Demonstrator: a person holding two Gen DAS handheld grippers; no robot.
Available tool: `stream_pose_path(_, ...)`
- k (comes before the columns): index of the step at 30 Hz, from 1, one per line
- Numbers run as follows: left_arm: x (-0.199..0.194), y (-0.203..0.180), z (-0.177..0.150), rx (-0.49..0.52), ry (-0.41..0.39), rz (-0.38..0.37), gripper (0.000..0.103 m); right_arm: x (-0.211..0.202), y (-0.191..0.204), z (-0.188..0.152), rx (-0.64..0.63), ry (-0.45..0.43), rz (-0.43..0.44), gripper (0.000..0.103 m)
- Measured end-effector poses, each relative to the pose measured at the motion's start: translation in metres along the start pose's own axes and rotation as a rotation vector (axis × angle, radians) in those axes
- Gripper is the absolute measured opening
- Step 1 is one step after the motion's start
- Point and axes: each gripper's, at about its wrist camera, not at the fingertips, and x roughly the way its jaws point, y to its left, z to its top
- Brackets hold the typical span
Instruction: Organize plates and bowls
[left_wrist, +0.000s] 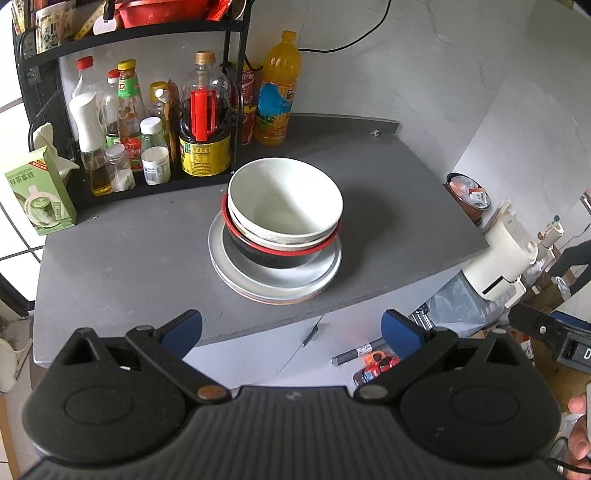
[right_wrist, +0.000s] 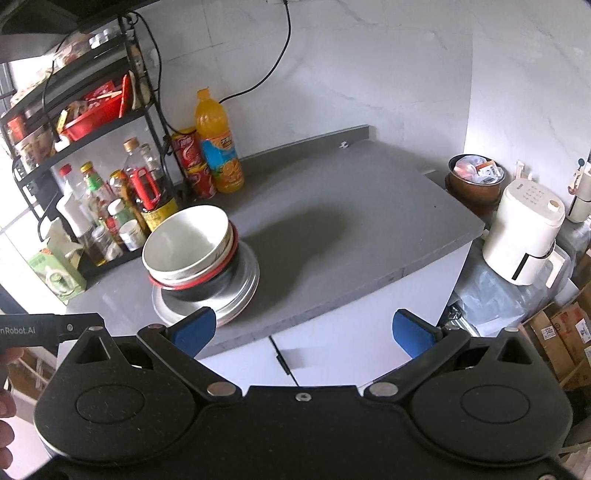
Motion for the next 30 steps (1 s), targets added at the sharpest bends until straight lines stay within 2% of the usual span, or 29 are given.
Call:
stream_pose_path(7, -0.017, 0.0, -0.011, 0.048, -0.021, 0.026, 0.102, -0.013, 0.001, -0.006, -0.024, 0.002, -0.004, 0.103)
stream_pose_path(18, -0.026, -0.004, -0.017, 0.121, -0.058, 0.013, 0.102, -0.018, 0.011, -0.01, -0.08, 0.033, 0.009, 0.103)
stream_pose_path(30, -0.028, -0.003, -0.02, 0.117, -0.058, 0.03, 0.102, -0.018, 0.011, -0.013, -0.072, 0.045, 0.008, 0.103)
